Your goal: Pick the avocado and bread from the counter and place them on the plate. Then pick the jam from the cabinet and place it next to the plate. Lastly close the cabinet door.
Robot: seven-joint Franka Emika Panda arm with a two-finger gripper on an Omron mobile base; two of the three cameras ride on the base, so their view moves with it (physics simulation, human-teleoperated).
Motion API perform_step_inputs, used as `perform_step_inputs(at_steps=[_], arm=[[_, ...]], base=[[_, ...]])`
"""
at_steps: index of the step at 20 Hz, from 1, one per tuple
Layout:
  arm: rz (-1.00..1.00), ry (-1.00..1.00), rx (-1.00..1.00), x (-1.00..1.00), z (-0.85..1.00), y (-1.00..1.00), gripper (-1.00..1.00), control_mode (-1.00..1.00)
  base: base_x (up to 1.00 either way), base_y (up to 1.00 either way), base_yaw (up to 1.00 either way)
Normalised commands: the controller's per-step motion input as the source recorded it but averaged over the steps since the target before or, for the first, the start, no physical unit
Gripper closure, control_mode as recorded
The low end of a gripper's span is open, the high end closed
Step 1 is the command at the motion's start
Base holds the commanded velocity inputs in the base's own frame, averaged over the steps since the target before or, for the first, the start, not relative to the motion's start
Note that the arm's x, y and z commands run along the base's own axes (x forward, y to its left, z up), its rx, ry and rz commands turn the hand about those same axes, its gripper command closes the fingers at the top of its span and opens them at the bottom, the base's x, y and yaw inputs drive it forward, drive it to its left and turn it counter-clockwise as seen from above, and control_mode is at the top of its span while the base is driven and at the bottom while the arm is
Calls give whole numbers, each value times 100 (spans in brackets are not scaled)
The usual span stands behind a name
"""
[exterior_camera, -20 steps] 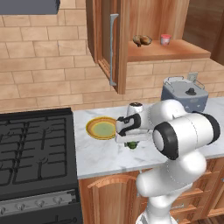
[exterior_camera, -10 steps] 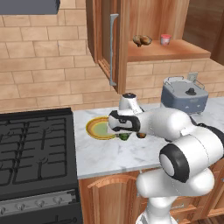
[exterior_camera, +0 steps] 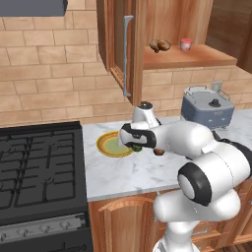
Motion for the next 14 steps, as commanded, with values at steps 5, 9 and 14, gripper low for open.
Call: perform_step_inputs(at_steps=[5,9,14], arm=[[2,-1,0,44,0,4,100,-100],[0,-1,-1,22,0,21,100,-100],[0,0,-1,14,-1,25,100,-100]], base=[[0,0,0],[0,0,0],[0,0,0]])
